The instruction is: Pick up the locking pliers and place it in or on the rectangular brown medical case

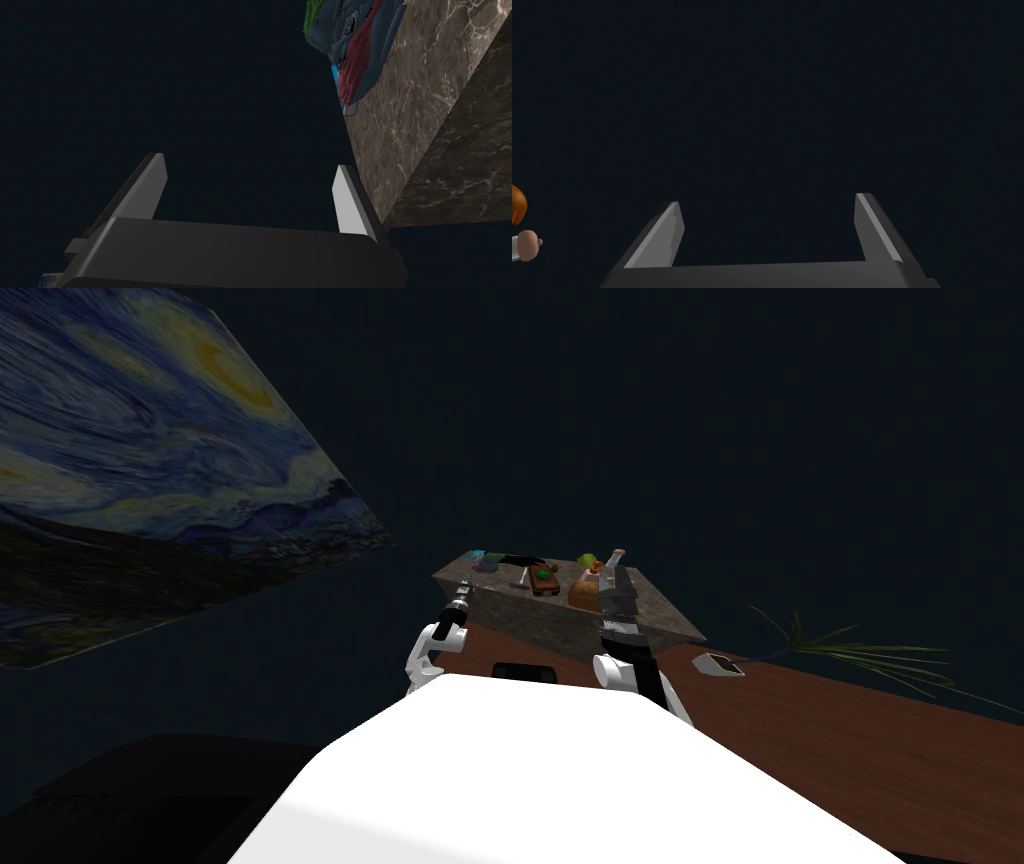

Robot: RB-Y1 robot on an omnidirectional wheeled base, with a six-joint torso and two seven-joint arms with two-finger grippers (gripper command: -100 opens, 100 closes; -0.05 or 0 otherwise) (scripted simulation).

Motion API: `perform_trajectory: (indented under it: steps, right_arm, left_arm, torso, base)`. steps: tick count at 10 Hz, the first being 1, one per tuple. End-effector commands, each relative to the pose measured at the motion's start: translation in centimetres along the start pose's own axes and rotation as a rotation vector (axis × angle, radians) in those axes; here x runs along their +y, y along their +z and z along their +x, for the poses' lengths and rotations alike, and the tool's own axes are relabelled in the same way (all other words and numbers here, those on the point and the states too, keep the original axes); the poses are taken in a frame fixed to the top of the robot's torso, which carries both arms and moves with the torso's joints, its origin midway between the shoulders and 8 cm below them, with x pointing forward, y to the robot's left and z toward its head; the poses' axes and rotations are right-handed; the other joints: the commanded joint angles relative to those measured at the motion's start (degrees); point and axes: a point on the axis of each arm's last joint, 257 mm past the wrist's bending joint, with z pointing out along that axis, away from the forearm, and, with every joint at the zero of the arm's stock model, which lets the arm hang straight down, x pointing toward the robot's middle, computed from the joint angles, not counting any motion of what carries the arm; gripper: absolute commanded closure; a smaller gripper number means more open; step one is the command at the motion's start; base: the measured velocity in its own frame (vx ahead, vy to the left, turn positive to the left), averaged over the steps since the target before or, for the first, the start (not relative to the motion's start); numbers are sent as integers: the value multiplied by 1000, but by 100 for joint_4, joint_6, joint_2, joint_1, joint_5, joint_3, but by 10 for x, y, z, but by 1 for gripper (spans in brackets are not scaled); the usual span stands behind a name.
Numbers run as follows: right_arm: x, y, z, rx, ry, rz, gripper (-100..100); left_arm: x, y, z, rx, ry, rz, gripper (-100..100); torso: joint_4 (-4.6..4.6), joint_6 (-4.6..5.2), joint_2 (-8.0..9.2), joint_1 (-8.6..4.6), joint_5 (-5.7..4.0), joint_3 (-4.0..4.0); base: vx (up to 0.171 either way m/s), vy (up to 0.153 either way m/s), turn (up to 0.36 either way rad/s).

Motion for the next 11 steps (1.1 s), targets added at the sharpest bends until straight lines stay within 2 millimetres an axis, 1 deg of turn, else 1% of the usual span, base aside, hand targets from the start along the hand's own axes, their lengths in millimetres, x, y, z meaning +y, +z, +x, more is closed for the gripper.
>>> perform_trajectory:
  steps: [1, 2, 3, 4, 5, 6, 7, 8, 10, 11]
  right_arm:
    - [0, 0, 0, 0, 0, 0, 0]
    - [0, 0, 0, 0, 0, 0, 0]
    - [0, 0, 0, 0, 0, 0, 0]
    - [0, 0, 0, 0, 0, 0, 0]
    - [0, 0, 0, 0, 0, 0, 0]
    - [0, 0, 0, 0, 0, 0, 0]
    - [0, 0, 0, 0, 0, 0, 0]
    - [0, 0, 0, 0, 0, 0, 0]
    - [0, 0, 0, 0, 0, 0, 0]
    - [0, 0, 0, 0, 0, 0, 0]
  left_arm:
    - [11, 4, 0, -5, -8, -45, -100]
    - [14, 4, -1, -7, -8, -54, -100]
    - [20, 9, 3, -5, -23, -86, -100]
    - [26, 8, 2, -9, -22, -110, -100]
    - [28, 13, 8, -3, -37, -127, -100]
    - [36, 12, 6, -9, -37, -158, -100]
    - [40, 11, 5, -12, -37, -172, -100]
    - [43, 16, 12, -6, -51, -196, -100]
    - [52, 14, 10, -13, -50, -230, -100]
    - [57, 17, 17, -7, -63, -260, -100]
  torso:
    - [0, 0, 0, 0, 0, 0]
    - [-1, -2, -2, 2, 1, -1]
    - [0, -3, -1, -3, 0, -1]
    - [-1, 0, -4, 1, 0, -2]
    - [-1, -3, -4, 1, 1, -2]
    - [-1, 0, -7, 4, 1, -4]
    - [-2, -3, -7, 3, 1, -4]
    - [-1, -4, -2, -5, 0, -2]
    - [-2, -3, -5, -5, 0, -3]
    - [-1, -4, -2, -9, -1, -1]
  base:
    - [15, 44, -84]
    - [11, 26, 1]
    - [21, 41, -99]
    - [19, 43, -60]
    - [27, 50, -119]
    - [26, 46, -52]
    - [11, 19, 20]
    - [23, 25, -92]
    - [17, 22, -26]
    - [21, 20, -88]
